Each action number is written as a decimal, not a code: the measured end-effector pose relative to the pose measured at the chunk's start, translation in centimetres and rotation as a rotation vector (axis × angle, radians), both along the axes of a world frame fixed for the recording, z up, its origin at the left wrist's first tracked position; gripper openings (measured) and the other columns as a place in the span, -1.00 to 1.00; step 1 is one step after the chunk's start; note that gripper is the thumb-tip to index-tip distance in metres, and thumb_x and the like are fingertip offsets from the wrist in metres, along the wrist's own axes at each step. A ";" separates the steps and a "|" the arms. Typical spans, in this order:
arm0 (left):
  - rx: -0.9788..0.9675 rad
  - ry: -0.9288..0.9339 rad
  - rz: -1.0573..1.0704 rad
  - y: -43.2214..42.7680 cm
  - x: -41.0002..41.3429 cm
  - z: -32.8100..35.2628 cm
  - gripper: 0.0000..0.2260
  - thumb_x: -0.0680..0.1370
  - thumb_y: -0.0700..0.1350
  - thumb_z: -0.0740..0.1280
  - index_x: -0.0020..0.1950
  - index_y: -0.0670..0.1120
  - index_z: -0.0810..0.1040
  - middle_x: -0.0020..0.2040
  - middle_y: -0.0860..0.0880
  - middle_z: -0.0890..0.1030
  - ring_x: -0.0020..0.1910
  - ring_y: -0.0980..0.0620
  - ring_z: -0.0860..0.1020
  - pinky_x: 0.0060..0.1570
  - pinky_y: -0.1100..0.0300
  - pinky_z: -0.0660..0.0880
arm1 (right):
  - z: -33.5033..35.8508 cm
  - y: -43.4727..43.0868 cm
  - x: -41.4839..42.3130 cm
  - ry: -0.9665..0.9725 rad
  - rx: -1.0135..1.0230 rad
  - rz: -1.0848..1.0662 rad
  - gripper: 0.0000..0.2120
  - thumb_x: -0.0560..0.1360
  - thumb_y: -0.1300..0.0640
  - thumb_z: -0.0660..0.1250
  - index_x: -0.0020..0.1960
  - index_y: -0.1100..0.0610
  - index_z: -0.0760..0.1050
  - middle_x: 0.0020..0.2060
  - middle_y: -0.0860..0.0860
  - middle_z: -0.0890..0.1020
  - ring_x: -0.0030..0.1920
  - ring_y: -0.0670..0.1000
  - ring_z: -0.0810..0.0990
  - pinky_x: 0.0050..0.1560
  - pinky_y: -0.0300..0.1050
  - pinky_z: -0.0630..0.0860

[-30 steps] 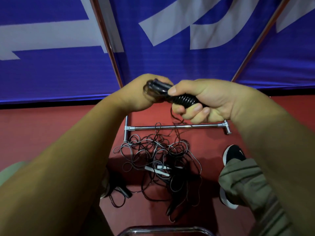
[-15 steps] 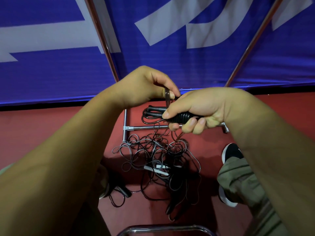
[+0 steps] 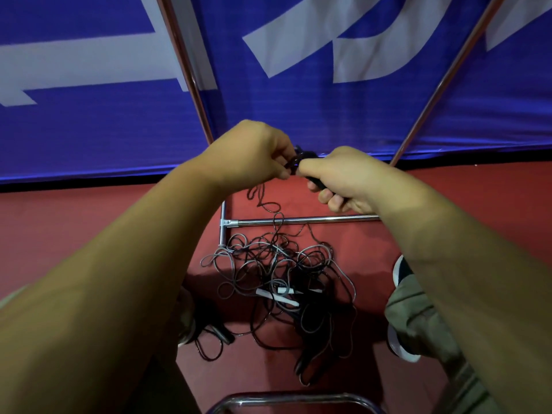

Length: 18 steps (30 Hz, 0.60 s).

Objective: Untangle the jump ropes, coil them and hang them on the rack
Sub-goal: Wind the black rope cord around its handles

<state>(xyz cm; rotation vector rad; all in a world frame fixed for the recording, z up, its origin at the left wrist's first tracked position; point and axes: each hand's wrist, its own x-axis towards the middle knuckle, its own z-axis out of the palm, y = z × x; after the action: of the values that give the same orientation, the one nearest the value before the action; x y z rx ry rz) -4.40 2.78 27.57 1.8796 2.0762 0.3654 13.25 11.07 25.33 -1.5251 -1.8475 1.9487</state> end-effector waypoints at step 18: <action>-0.019 -0.931 0.289 -0.6 1.5 0.2 -0.77 0.73 -0.01 0.30 0.05 -0.16 0.59 -0.10 -0.16 0.74 -0.19 0.04 0.69 -0.13 0.21 0.64 | 1.1 0.8 -0.1 0.156 -0.046 -0.231 -0.57 0.64 -0.29 0.30 0.14 0.08 0.59 -0.19 0.07 0.60 -0.46 -0.05 0.37 -0.48 -0.27 0.19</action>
<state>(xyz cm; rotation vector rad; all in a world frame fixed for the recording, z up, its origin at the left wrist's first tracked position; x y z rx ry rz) -2.90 2.18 27.80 1.0410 1.6376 1.0421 13.20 11.89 26.41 -1.4753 -1.5041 1.9521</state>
